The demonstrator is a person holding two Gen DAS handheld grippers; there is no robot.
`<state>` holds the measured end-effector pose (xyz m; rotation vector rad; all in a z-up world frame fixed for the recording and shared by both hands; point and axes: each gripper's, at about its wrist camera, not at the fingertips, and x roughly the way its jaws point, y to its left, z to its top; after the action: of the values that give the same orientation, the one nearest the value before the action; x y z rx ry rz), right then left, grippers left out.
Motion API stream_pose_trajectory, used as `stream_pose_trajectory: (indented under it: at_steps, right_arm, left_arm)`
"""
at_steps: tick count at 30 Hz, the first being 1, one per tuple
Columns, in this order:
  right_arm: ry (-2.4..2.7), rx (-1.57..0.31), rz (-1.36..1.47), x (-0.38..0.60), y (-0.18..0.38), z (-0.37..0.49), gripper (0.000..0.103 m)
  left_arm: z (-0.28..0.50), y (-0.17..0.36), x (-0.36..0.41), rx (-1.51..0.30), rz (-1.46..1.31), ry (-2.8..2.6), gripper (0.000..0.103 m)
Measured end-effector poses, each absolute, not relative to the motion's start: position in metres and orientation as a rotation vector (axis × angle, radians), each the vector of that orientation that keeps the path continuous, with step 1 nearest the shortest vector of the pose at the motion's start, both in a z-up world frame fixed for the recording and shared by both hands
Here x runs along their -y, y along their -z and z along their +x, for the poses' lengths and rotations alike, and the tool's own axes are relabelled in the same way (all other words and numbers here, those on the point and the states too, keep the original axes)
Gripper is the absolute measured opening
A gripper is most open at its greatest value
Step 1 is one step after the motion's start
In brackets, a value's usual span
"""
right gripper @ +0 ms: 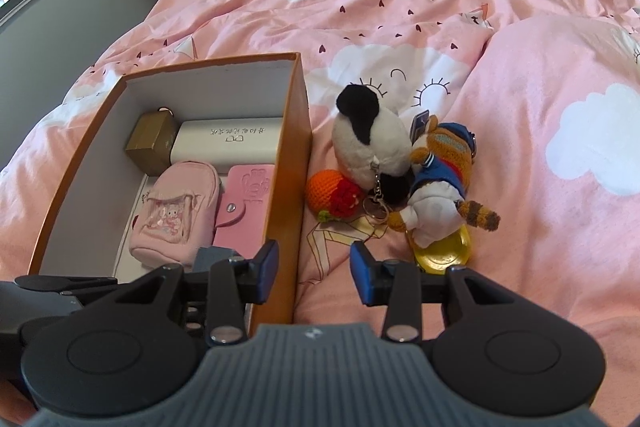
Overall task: Organize objects
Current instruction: 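Lower the photo card pack into the box with the right gripper while the left lowers the grey box, then open the left gripper and withdraw both grippers from the box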
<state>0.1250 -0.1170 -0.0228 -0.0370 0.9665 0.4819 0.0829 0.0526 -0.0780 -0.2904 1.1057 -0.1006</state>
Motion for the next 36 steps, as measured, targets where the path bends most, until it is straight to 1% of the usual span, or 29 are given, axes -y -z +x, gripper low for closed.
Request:
stream_pose_trajectory:
  at_steps: [2,4,9,13,17,24,25,28,36]
  right_arm:
    - [-0.482,-0.966,-0.037,0.117,0.022,0.125,0.042]
    - [-0.481,-0.968,-0.036,0.116,0.023,0.125,0.042]
    - [-0.482,-0.964,-0.041,0.117,0.022,0.124,0.042]
    - [-0.483,-0.963,-0.043,0.117,0.021,0.124,0.042]
    - [-0.482,-0.97,-0.047,0.117,0.022,0.124,0.042]
    - [-0.487,-0.986,-0.041,0.12,0.025,0.123,0.042]
    - [-0.487,-0.987,-0.043,0.12,0.025,0.124,0.042]
    - [-0.487,-0.99,-0.045,0.118,0.026,0.124,0.042]
    - [-0.49,-0.994,-0.05,0.118,0.027,0.124,0.042]
  left_arm:
    - [0.083,0.078,-0.051,-1.108,-0.297,0.124,0.048]
    - [0.083,0.078,-0.051,-1.107,-0.309,0.153,0.059]
    - [0.079,0.074,-0.051,-1.111,-0.293,0.175,0.065]
    - [0.073,0.069,-0.043,-1.144,-0.171,0.227,0.07]
    - [0.071,0.075,-0.038,-1.205,-0.107,0.269,0.071]
    - [0.073,0.087,-0.035,-1.261,-0.107,0.277,0.065]
    - [0.073,0.087,-0.035,-1.257,-0.117,0.278,0.062]
    - [0.074,0.086,-0.035,-1.239,-0.118,0.266,0.059]
    - [0.077,0.083,-0.037,-1.199,-0.132,0.248,0.058]
